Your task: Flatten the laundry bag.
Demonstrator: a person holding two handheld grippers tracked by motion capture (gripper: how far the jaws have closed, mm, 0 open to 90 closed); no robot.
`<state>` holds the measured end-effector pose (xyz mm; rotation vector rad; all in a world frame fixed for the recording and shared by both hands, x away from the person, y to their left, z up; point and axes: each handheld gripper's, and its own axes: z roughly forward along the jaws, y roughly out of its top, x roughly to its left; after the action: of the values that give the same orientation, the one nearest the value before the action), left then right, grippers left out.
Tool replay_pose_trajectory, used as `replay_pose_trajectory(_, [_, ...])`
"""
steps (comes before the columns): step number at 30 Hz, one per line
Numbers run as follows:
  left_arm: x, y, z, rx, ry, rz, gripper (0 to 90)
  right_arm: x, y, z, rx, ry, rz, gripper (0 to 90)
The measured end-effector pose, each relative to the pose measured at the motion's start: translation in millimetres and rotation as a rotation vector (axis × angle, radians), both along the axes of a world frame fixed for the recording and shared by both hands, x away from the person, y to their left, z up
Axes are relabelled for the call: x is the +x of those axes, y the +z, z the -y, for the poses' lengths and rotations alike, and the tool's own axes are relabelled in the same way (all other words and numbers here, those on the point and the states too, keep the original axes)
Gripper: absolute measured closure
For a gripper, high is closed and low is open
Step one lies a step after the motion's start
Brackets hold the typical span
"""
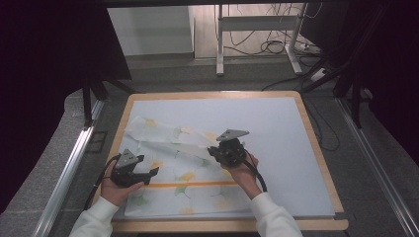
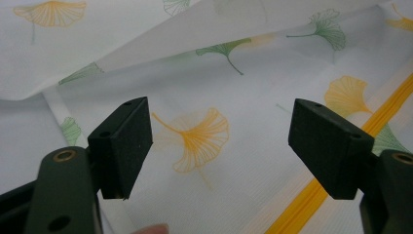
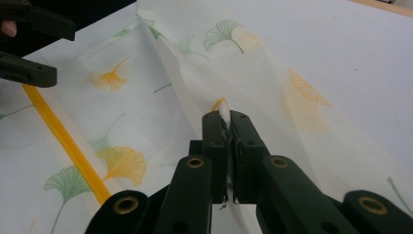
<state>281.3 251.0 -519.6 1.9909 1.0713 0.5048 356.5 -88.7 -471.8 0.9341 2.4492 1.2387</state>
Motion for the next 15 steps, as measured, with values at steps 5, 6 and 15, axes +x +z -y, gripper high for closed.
replay_pose_trajectory(5, [0.1,-0.1,0.1,0.001,-0.001,-0.001,23.7,3.8,0.8,3.8,0.005,-0.014,0.000,86.0])
replay_pose_trajectory(6, [0.0,0.0,0.2,0.002,-0.001,0.000,23.7,4.6,0.9,4.7,0.005,-0.017,0.001,85.9])
replay_pose_trajectory(15, [0.0,-0.1,0.5,0.005,-0.002,0.000,23.8,14.1,0.9,15.1,0.010,-0.054,0.002,86.0])
